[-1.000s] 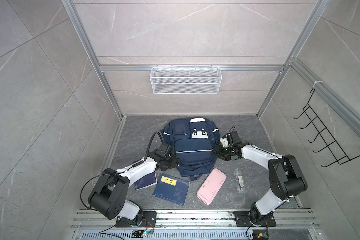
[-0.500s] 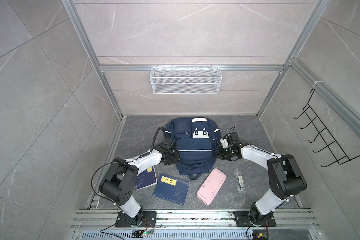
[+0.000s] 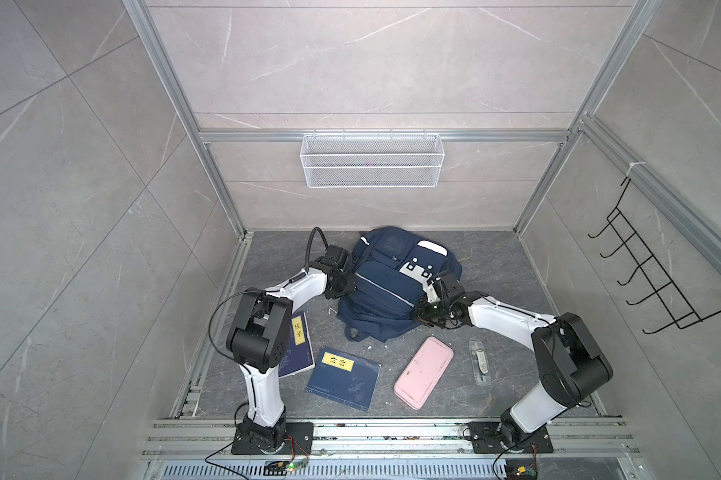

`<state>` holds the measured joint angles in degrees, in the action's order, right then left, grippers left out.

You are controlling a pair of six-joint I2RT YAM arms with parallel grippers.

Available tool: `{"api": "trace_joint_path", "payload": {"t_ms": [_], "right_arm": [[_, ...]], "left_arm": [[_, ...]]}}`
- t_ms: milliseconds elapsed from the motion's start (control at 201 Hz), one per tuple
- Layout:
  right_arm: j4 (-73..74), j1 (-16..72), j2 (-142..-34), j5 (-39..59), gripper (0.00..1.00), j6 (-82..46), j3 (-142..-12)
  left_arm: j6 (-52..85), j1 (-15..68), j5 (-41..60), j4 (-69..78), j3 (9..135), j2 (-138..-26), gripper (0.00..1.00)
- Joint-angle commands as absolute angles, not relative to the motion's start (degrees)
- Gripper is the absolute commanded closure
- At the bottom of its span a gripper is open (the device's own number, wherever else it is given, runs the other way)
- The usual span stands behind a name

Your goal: Pack the student bag

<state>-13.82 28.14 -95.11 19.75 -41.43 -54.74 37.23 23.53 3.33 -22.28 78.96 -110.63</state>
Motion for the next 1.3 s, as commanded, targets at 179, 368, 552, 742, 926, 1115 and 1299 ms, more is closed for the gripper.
{"api": "trace_joint_path", "payload": {"t_ms": [179,368,552,742,926,1115,1299], "right_arm": [[-12.13,33.93,-99.07,22.29,0.61,-40.86,-63.48],[-16.22,33.93,-94.04,19.7,0.4,-36.51,-61.73],[-22.52,33.92,-88.93,15.42,0.4,-32.21,-60.4],[-26.67,33.9,-82.26,4.0,0.23,-28.97,-56.96],[-22.15,33.93,-73.46,-3.9,0.0,-30.06,-49.83],[-20.44,33.84,-73.24,-2.44,0.01,-30.65,-47.92],[-24.38,33.84,-74.29,-10.45,0.01,-29.11,-47.98]], "left_arm": [[33.29,23.25,9.21,-25.08,88.84,-112.0,0.27],[31.71,23.14,7.2,-25.61,81.1,-103.47,0.18],[31.68,23.24,7.2,-24.97,70.73,-93.73,0.18],[32.72,23.87,9.61,-23.56,61.97,-87.85,0.18],[32.17,24.08,11.21,-21.17,56.61,-87.31,0.21],[31.74,24.08,12.27,-19.13,55.46,-88.89,0.22],[31.2,24.08,12.67,-18.72,56.21,-89.56,0.24]]}}
